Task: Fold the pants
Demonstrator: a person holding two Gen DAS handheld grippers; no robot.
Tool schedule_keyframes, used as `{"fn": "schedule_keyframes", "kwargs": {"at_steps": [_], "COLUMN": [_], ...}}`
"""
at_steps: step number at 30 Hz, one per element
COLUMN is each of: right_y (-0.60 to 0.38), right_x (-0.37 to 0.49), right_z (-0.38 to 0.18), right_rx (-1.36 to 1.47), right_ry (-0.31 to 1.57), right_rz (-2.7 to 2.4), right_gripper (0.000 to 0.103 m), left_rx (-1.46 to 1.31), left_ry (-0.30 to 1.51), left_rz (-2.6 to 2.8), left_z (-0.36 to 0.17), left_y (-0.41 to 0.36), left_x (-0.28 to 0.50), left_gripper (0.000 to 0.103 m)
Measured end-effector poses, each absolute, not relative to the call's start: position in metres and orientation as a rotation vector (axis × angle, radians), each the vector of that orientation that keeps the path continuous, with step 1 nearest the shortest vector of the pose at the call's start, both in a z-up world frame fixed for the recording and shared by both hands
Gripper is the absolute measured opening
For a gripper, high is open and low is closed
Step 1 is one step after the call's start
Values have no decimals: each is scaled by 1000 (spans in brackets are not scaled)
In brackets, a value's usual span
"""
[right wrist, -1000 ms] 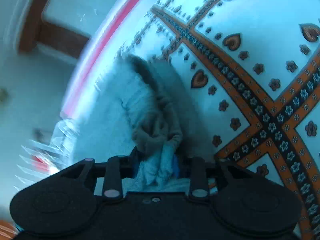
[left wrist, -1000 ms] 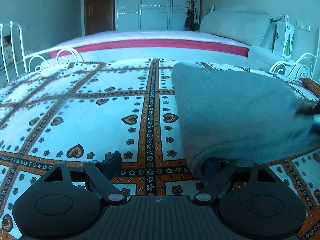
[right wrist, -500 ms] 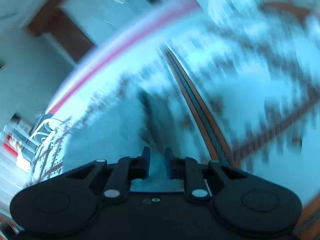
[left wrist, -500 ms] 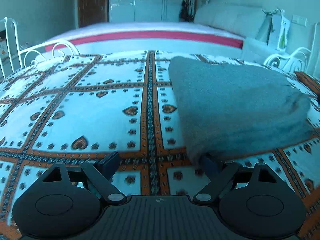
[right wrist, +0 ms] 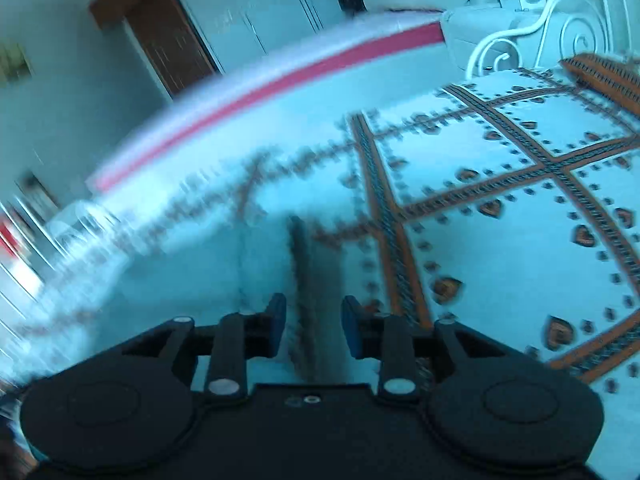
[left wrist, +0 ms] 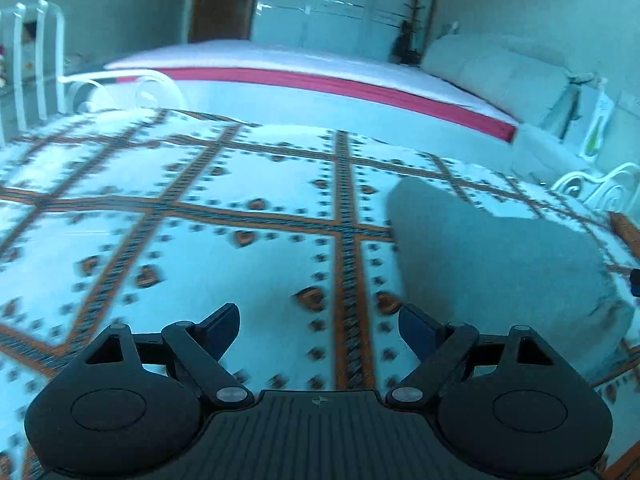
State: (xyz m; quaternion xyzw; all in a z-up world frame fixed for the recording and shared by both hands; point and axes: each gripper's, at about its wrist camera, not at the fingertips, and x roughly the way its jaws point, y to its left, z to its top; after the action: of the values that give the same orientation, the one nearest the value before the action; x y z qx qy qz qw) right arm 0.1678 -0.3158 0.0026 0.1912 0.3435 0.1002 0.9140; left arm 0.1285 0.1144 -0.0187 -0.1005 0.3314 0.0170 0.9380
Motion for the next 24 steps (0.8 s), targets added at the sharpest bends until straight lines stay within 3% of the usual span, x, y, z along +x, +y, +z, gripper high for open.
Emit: {"fn": "schedule_keyframes", "kwargs": {"at_steps": [2,3,4,6,9,16,18,24], "right_y": [-320,-322,-324,-328,-333,-341,-336,-330], "right_x": [181,190,195,199,203,213,218,230], "right_z": [-4,-12,-20,-31,-40,-65,-69,-71], "right_rx": [473,510,538,552,591,805,817,776], "right_ry": [737,772,804,806,808,887,920,955], "right_rz": [264,280,280,255,287,354,397,448], "right_gripper": [27,34,49,63,73,73,75,79], "left_rx": [-281,-307,-321,-349,-410,-508,-490,-565], "left_ry": [706,731,755,770,800,801,812,819], "left_rz": [-46,-78,-107,-162,-222,-293,-313,-376], "left_z": [-27,-32,-36,-43,-54,-63,-65,-76], "left_y": [111,109,106,102,102,102,96,90], "left_x": [151,162,173,189,205,220,225,238], "left_gripper": [86,86,86,86,86,85,63,60]}}
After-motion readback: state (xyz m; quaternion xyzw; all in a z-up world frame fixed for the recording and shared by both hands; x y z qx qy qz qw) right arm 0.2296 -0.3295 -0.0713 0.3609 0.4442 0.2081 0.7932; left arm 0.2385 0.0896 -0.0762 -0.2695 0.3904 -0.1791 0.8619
